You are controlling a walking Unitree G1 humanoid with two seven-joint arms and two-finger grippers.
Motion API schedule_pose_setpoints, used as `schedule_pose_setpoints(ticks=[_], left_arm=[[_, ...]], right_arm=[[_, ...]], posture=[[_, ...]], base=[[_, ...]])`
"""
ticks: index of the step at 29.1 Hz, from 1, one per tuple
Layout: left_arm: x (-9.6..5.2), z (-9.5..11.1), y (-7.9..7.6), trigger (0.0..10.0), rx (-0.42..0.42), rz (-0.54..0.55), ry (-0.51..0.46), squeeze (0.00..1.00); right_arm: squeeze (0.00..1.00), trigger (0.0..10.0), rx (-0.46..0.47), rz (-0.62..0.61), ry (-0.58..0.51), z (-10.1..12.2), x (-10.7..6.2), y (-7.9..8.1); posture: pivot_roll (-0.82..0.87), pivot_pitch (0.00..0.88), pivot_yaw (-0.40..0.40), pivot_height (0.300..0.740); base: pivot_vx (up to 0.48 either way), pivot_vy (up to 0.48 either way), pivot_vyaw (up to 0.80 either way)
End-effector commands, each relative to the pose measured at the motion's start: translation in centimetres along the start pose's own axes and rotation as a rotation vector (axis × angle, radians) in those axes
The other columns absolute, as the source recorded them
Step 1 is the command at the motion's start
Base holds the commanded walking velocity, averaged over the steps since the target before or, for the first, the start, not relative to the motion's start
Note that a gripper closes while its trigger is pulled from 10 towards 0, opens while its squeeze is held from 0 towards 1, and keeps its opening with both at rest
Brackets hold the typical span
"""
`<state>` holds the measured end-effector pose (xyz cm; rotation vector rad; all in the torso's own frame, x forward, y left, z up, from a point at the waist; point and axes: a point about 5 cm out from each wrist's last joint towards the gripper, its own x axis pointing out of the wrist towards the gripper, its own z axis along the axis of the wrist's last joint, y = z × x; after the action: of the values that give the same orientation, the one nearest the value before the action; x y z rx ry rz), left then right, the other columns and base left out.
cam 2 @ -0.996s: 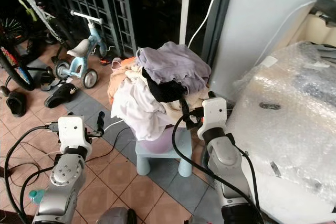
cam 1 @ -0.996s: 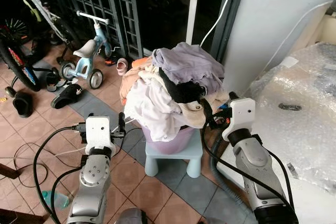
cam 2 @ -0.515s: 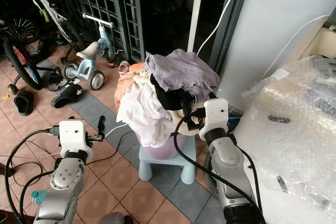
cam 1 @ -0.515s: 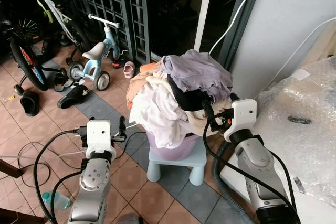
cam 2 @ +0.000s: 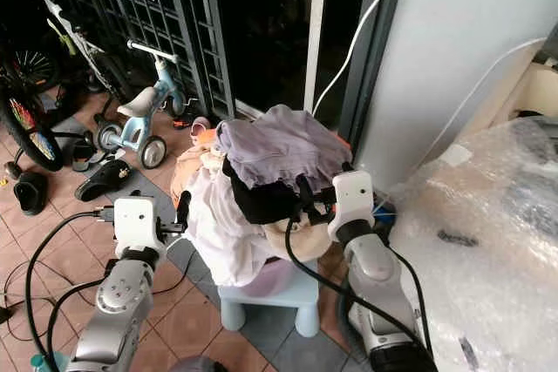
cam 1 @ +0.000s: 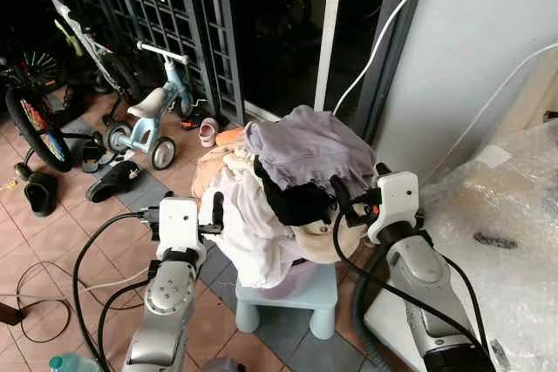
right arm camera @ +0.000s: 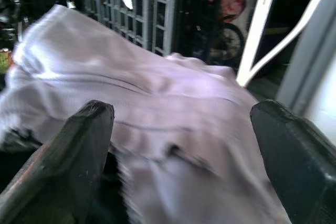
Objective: Clothes washing
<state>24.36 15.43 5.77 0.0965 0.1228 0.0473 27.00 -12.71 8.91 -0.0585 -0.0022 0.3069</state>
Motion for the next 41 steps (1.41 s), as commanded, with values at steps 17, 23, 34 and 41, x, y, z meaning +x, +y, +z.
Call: schedule_pose_setpoints(ticks=[17, 23, 34, 41], left_arm=[[0.7, 0.3, -0.4, 10.0, -0.005, 0.009, -0.004, 0.00], [0.6, 0.2, -0.3, 10.0, 0.001, 0.010, 0.004, 0.00], [0.5, 0.0, -0.6, 10.0, 0.002, 0.002, 0.011, 0.00], [0.6, 0.1, -0.8, 10.0, 0.001, 0.000, 0.011, 0.00]], right_arm=[[0.00, 1.1, 0.007, 0.030, 0.082, -0.2, 3.1, -0.6], [0.00, 0.0, 0.096, -0.054, 0.145, -0.4, 4.4, -0.6], [0.00, 0.0, 0.161, -0.125, 0.279, -2.1, 4.0, -2.0], [0.00, 0.0, 0.184, -0.132, 0.269, -1.7, 4.1, -1.8]], posture=[[-0.02, 0.000, 0.042, 0.740], [-0.02, 0.000, 0.040, 0.740], [-0.04, 0.000, 0.039, 0.740], [-0.04, 0.000, 0.035, 0.740]], base=[[0.000, 0.000, 0.00], [0.000, 0.000, 0.00], [0.000, 0.000, 0.00], [0.000, 0.000, 0.00]])
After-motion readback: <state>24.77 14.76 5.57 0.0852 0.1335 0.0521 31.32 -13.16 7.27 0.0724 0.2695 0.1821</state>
